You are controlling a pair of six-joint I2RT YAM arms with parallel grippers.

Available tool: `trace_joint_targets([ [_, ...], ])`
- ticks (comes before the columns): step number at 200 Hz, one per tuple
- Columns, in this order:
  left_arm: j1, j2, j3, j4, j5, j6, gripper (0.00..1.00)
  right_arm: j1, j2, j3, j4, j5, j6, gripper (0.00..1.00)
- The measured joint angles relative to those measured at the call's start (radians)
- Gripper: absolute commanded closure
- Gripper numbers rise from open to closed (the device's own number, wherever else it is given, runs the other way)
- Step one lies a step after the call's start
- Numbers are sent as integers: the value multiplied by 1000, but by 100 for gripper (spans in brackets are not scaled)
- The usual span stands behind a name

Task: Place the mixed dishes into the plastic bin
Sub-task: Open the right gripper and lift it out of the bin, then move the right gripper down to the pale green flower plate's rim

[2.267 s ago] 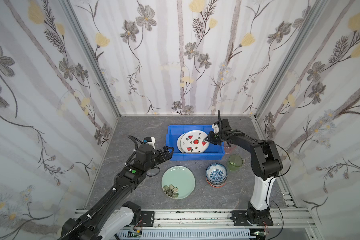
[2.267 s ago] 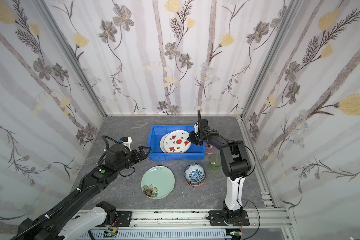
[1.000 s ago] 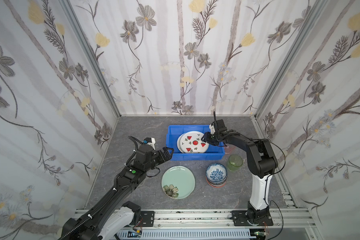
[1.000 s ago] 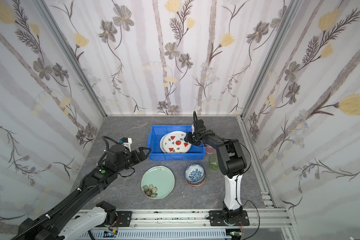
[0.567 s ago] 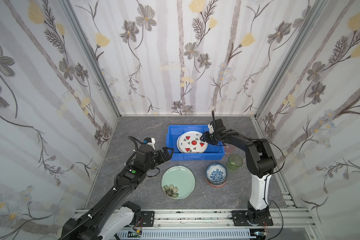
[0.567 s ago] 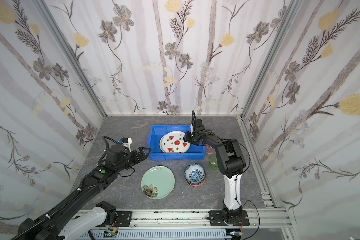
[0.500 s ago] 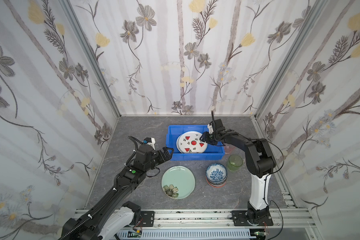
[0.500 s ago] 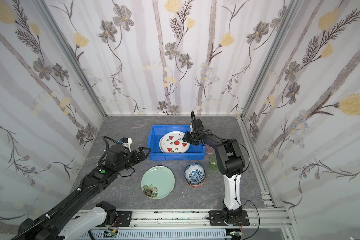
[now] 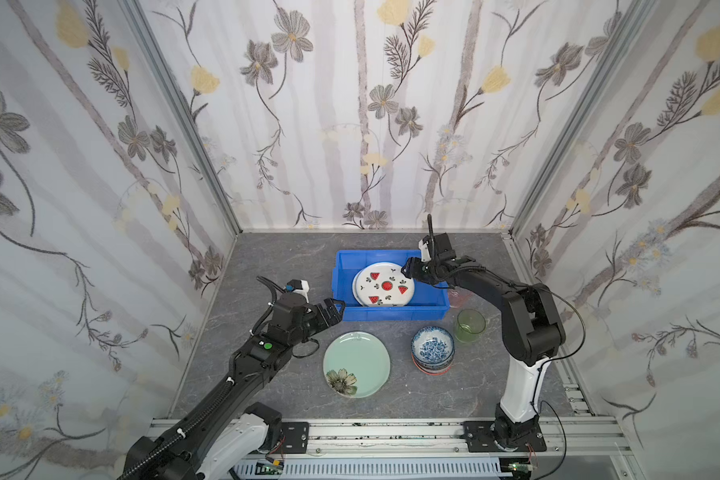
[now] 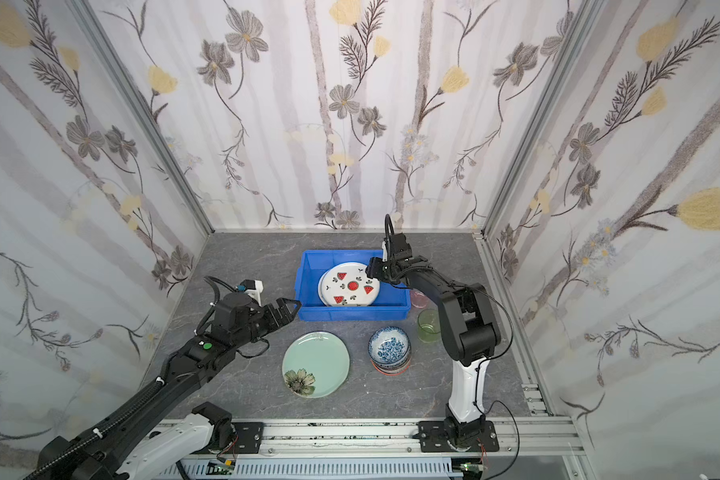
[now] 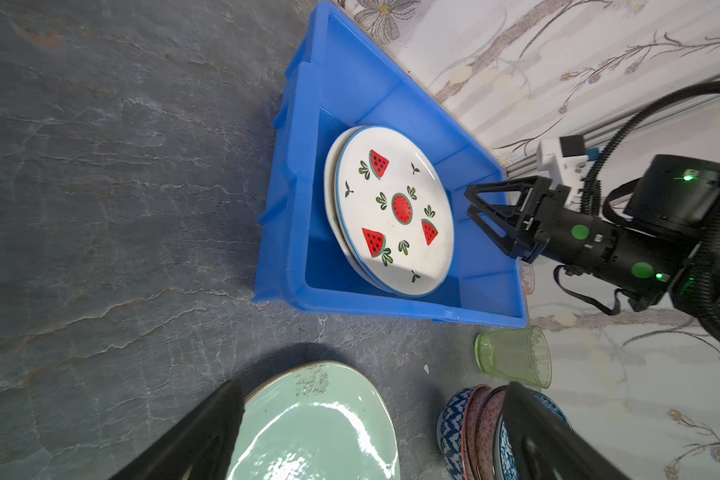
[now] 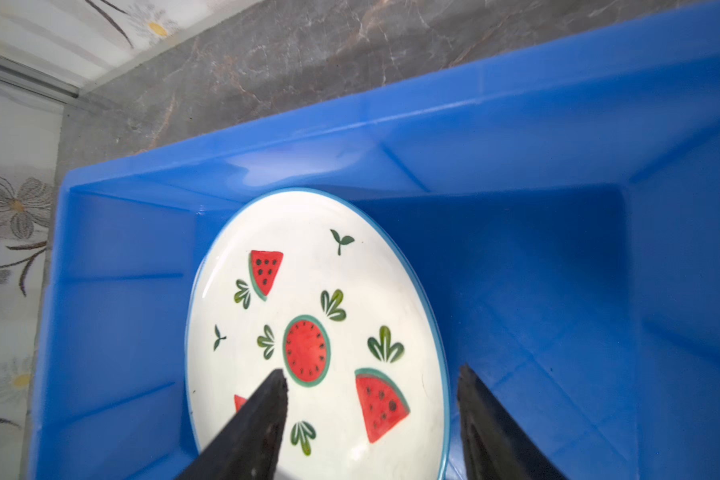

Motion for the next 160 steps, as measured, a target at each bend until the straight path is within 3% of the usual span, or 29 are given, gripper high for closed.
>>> trace_joint_targets([
  [16, 1, -16, -1, -30, -20, 3, 0, 0, -53, -21, 0, 10, -12, 15],
  [22, 1, -24, -1, -41, -29, 3, 0, 2, -74, -30, -1, 15, -17, 2],
  [25, 1, -28, -1, -48, -33, 4, 0, 3, -83, -33, -2, 18, -18, 1],
  [94, -2, -178, -51, -274, -64, -9, 0, 95, -344, -87, -91, 36, -103, 0],
  [160, -97, -333, -208, -333, -10, -195, 0, 317, -453, -100, -269, 23, -169, 1],
])
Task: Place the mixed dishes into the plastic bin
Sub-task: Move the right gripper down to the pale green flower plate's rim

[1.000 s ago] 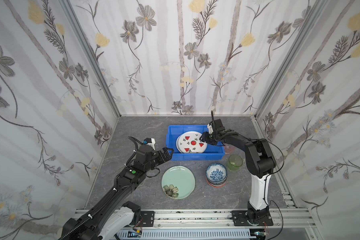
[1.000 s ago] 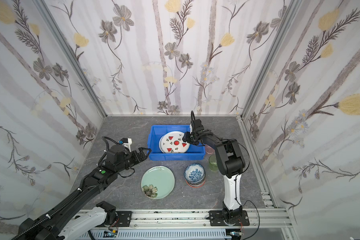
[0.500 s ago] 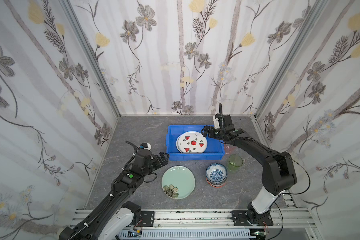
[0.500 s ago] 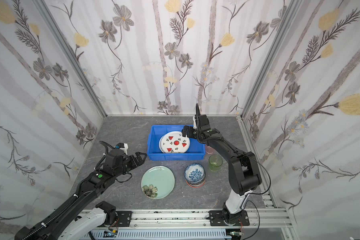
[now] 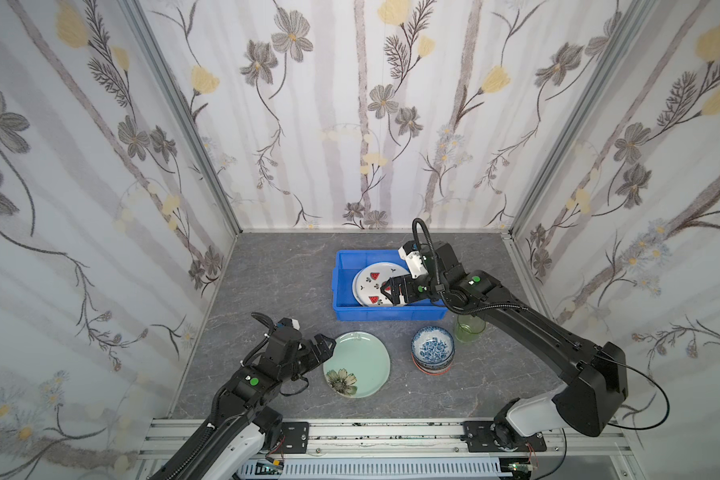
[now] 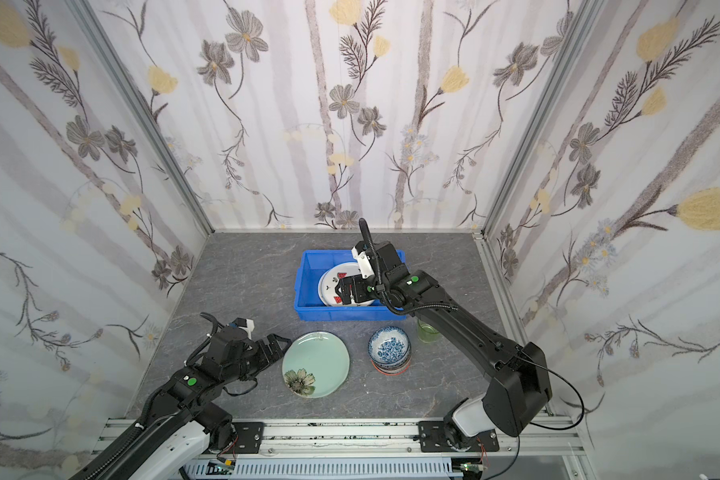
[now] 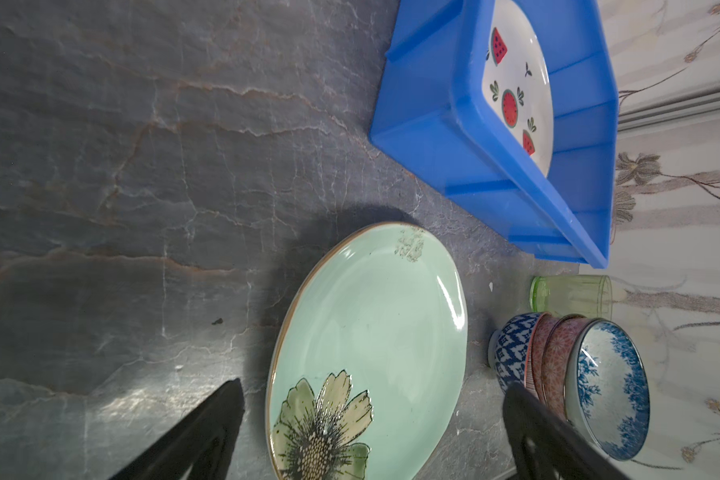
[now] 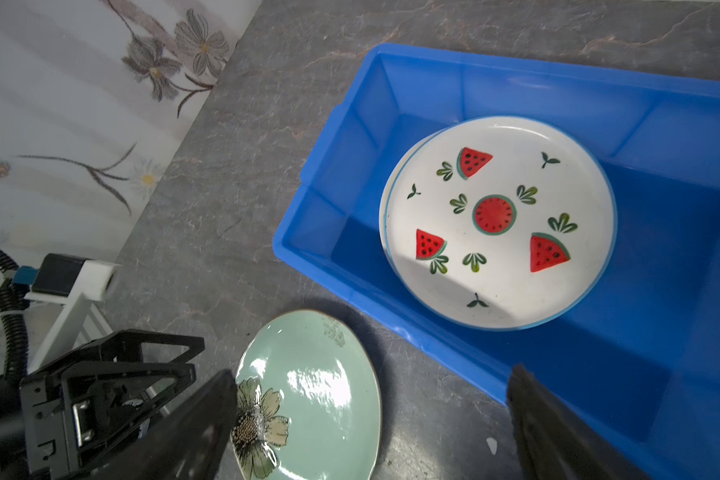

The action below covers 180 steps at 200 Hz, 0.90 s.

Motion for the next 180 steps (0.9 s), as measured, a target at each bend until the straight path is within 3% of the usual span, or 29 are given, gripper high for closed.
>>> trace_joint_targets([
  [66, -99, -65, -47, -12, -4, -77, 0, 221, -7, -86, -46, -1, 55, 2],
  [180, -145, -102, -125, -11, -12, -190, 0, 244, 151, -121, -37, -4, 74, 4],
])
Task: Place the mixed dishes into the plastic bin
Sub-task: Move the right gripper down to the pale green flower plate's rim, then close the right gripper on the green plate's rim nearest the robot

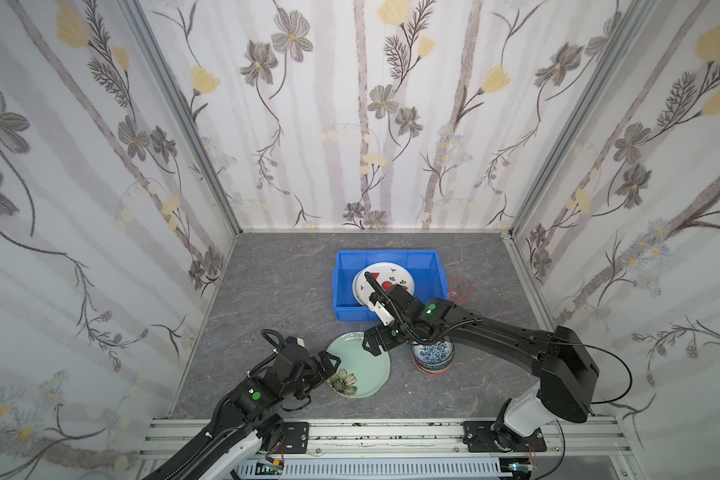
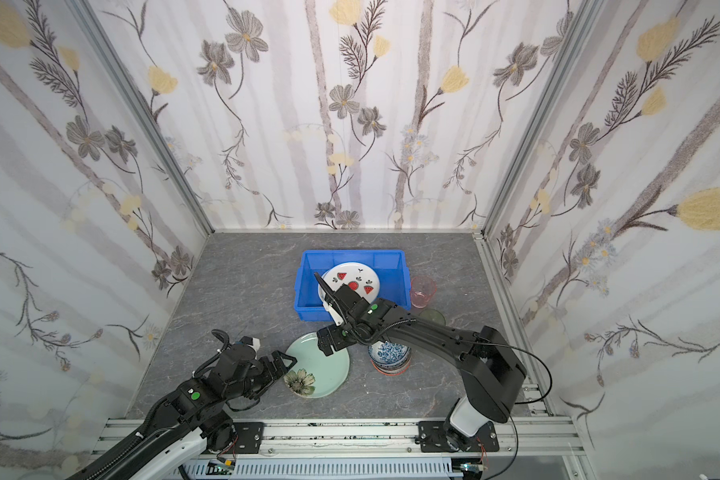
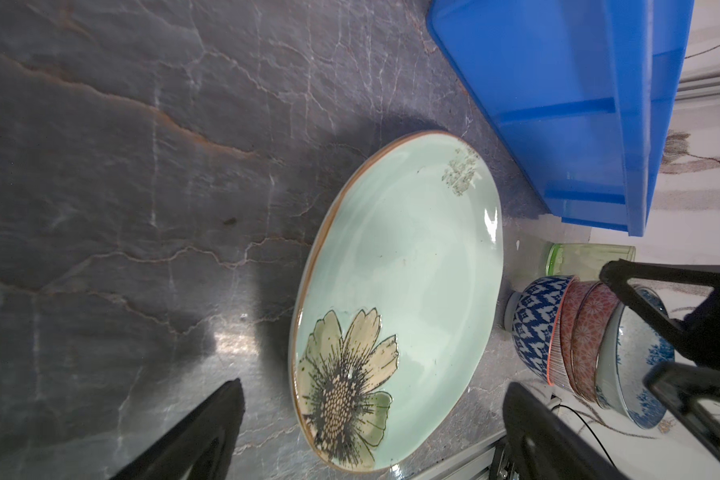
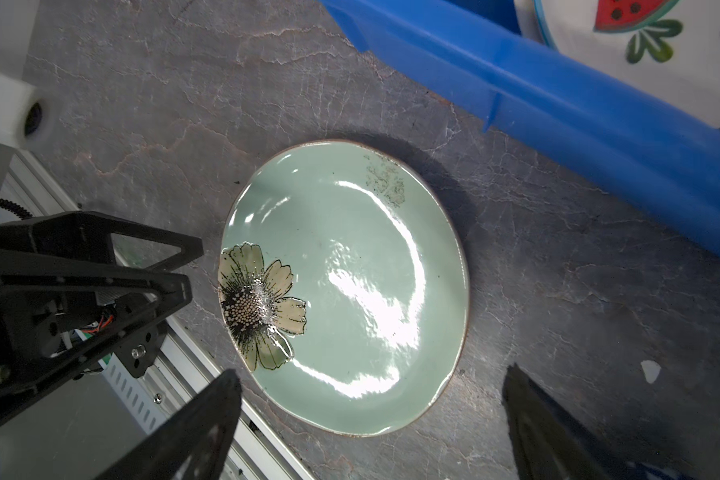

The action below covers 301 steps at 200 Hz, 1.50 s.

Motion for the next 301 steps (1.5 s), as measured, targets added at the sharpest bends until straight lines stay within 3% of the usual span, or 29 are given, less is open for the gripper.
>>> trace_joint_targets([
  [80, -18, 14, -13, 3, -16, -35, 0, -31, 109, 9, 14, -57, -32, 4],
  [145, -21, 19, -67, 100, 64, -35, 0, -40, 180, 13, 52, -81, -36, 5],
  [301, -22, 53, -103, 226, 107, -44, 2, -38, 228, 16, 114, -172, -24, 6],
])
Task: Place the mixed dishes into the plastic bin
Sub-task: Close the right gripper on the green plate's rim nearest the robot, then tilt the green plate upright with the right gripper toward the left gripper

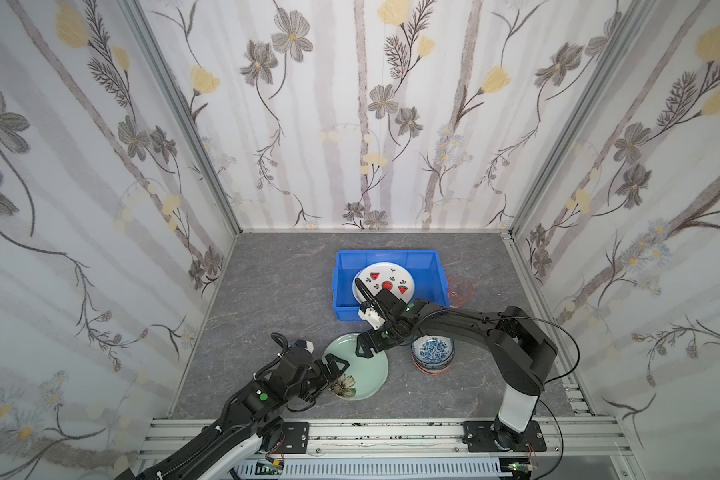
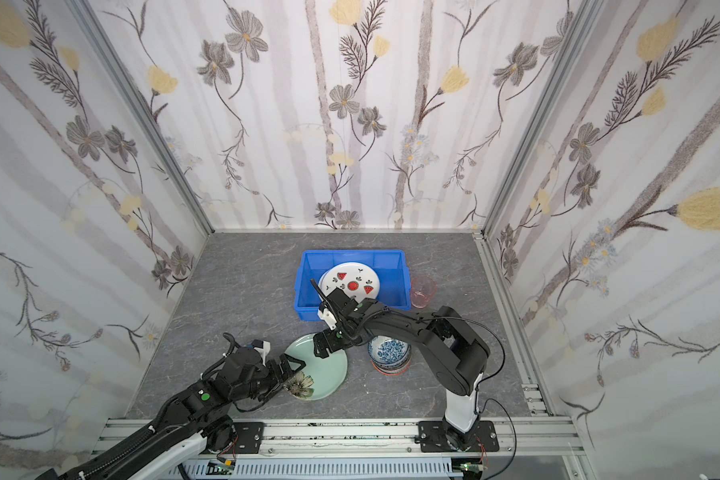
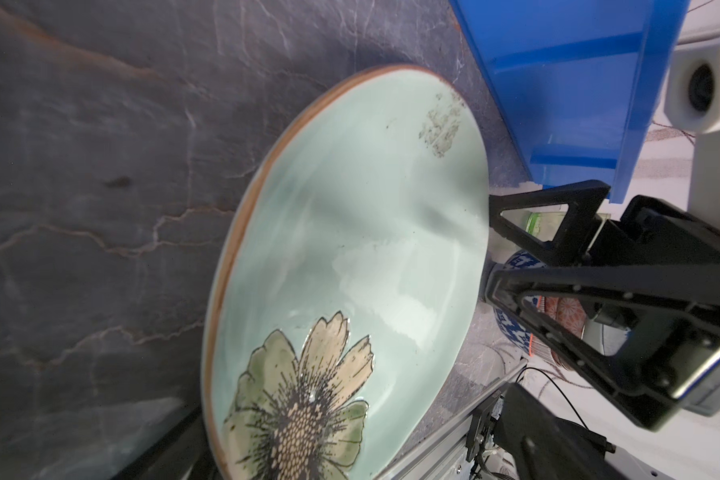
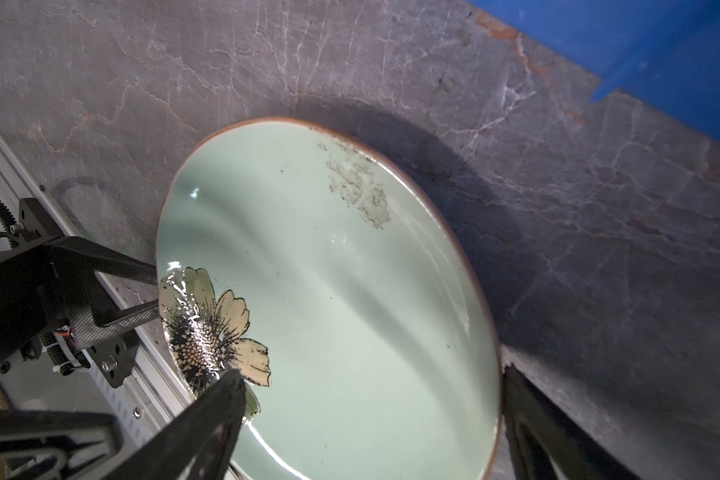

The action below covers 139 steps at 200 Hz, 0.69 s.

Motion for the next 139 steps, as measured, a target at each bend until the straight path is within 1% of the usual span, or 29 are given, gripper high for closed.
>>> trace_joint_targets([
  [21, 0, -13, -7, 0, 1, -9, 4, 0, 5, 0, 8, -6, 0, 7],
  [41, 0, -19, -8, -2, -1, -17, 13, 0, 12, 0, 16, -6, 5, 7],
  [60, 0, -19, -9, -2, -2, -18, 18, 0, 18, 2, 17, -5, 10, 7],
  [95, 0, -8, -10, -2, -2, -21, 31, 0, 26, 11, 15, -4, 11, 7],
  [111, 0, 2, -10, -2, -2, -21, 41, 0, 30, 18, 14, -2, 9, 7],
  [126, 0, 14, -9, -3, -2, -22, 61, 0, 34, 21, 11, -2, 3, 7],
  [132, 0, 19, -9, -4, -3, -23, 65, 0, 35, 23, 9, 0, -2, 7],
  [139, 0, 24, -9, -6, -3, -20, 66, 0, 37, 25, 3, 3, -2, 7],
])
